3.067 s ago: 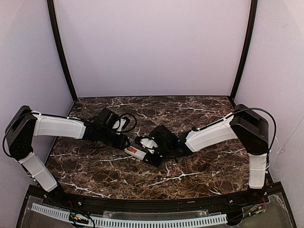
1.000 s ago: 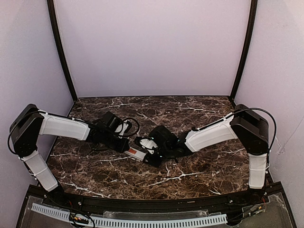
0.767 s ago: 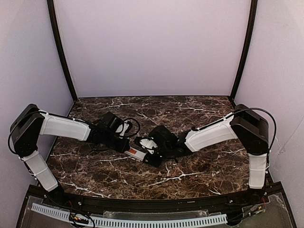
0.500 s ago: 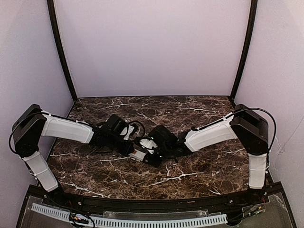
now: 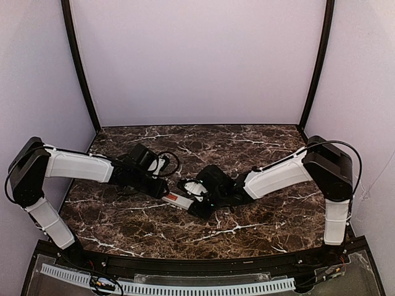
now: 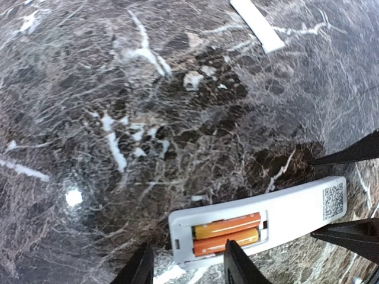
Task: Load the batteries into the remote control
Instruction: Move the remote control without the battery cover to the center of the board.
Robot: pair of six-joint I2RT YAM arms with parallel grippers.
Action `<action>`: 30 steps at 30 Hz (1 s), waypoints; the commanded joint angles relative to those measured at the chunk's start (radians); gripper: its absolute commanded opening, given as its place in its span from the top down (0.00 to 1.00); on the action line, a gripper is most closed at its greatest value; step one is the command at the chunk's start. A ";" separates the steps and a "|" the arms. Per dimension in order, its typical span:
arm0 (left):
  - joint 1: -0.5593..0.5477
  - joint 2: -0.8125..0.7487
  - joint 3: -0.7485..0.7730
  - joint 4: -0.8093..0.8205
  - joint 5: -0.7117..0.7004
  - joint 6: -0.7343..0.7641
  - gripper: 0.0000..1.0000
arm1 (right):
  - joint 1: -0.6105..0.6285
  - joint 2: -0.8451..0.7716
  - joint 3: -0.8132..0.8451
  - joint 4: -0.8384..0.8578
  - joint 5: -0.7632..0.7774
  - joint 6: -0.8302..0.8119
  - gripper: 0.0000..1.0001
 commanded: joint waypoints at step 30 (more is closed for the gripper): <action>0.089 0.197 0.309 0.013 0.246 0.165 0.34 | -0.290 -0.280 -0.097 -0.029 -0.125 -0.007 0.27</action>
